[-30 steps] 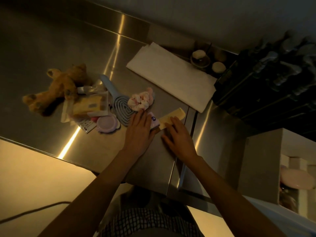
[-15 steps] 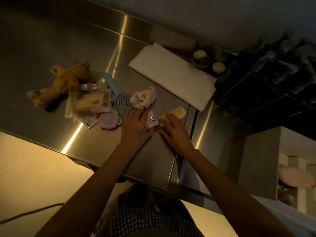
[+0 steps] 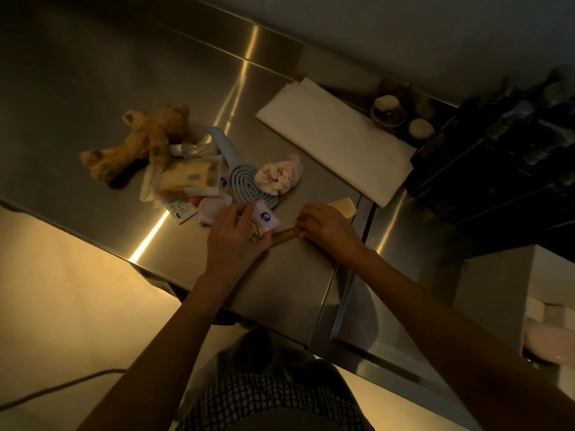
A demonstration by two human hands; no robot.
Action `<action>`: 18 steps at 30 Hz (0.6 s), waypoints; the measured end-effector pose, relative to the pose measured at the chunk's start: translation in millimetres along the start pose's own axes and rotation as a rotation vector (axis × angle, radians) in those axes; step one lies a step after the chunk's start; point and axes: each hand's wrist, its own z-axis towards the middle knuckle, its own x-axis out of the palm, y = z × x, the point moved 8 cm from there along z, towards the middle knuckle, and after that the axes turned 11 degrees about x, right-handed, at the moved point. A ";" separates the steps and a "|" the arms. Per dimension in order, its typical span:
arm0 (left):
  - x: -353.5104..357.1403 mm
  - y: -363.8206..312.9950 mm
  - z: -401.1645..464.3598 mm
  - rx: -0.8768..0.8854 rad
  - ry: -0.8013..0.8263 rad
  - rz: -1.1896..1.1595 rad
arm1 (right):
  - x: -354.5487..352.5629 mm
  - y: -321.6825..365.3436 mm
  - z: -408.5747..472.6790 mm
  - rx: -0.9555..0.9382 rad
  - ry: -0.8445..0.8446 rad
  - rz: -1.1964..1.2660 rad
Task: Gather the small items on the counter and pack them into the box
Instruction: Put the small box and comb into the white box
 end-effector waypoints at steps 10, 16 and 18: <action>-39.6 -12.9 34.4 -0.095 -0.170 -0.151 | -53.9 -24.2 -20.8 0.236 -0.281 0.064; -64.8 -43.1 79.5 -0.025 -0.271 -0.257 | -111.2 -36.1 -41.0 0.519 -0.472 0.176; -70.5 -56.0 93.4 0.007 -0.279 -0.259 | -130.6 -35.8 -44.5 0.577 -0.512 0.222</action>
